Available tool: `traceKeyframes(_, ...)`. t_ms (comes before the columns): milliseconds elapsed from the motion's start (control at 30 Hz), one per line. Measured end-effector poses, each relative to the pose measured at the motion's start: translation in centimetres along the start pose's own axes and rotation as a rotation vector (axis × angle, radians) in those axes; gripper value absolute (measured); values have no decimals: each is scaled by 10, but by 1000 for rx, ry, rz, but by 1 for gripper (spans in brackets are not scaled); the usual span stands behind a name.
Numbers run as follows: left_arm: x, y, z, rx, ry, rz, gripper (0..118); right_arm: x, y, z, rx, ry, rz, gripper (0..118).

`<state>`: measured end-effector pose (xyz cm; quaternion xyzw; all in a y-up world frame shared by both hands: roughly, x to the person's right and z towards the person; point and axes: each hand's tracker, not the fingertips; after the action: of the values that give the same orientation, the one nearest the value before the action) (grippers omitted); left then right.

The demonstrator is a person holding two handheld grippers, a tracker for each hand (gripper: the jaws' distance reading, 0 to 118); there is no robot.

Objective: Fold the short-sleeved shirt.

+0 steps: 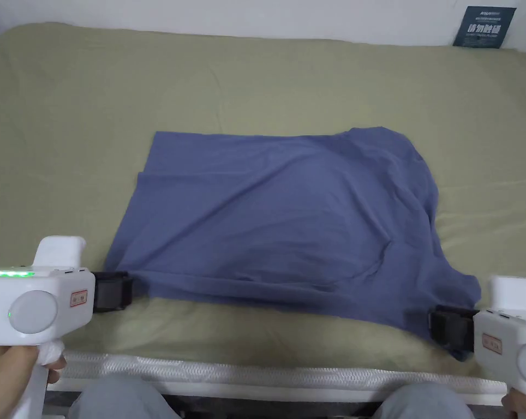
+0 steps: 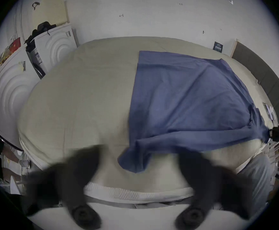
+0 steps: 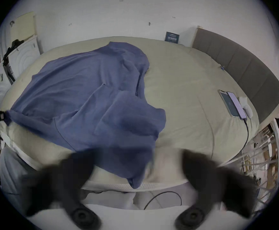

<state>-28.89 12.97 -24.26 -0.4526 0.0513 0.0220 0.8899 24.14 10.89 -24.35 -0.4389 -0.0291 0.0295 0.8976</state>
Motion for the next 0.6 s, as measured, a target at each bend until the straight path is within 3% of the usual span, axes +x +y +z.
traceKeyframes(33, -1, -3, 8, 15, -6, 8, 117, 1, 1, 16, 119, -23, -58, 108)
traceKeyframes(100, -10, 4, 20, 39, 0, 28, 115, -6, 1, 39, 51, -19, -8, 102)
traceKeyframes(133, -14, 5, 25, 49, 4, 49, 114, -6, 1, 47, 61, -28, -8, 92)
traceKeyframes(167, -14, -6, 24, 63, 4, 71, 109, -6, -1, 57, 96, -25, -8, 60)
traceKeyframes(200, -18, -7, 27, 63, -1, 75, 94, 4, 4, 31, 117, -31, -7, 23)
traceKeyframes(233, -21, -8, 30, 65, -9, 84, 50, 5, 4, 31, 120, -55, -2, 0)
traceKeyframes(267, -23, -7, 34, 69, -22, 100, 0, 5, 4, 29, 123, -62, -4, 0)
traceKeyframes(333, -31, -2, 36, 85, -52, 177, 0, 11, 3, 27, 113, -45, 1, 0)
traceKeyframes(533, -33, 0, 9, 5, -77, 55, 0, -3, 1, 20, 77, -33, 21, 0)
traceKeyframes(567, -22, -1, 12, 6, -68, 61, 15, -5, 2, 20, 70, -32, 21, 0)
traceKeyframes(600, -19, 1, 8, 5, -55, 52, 48, 3, 0, 15, 56, -3, 3, 0)
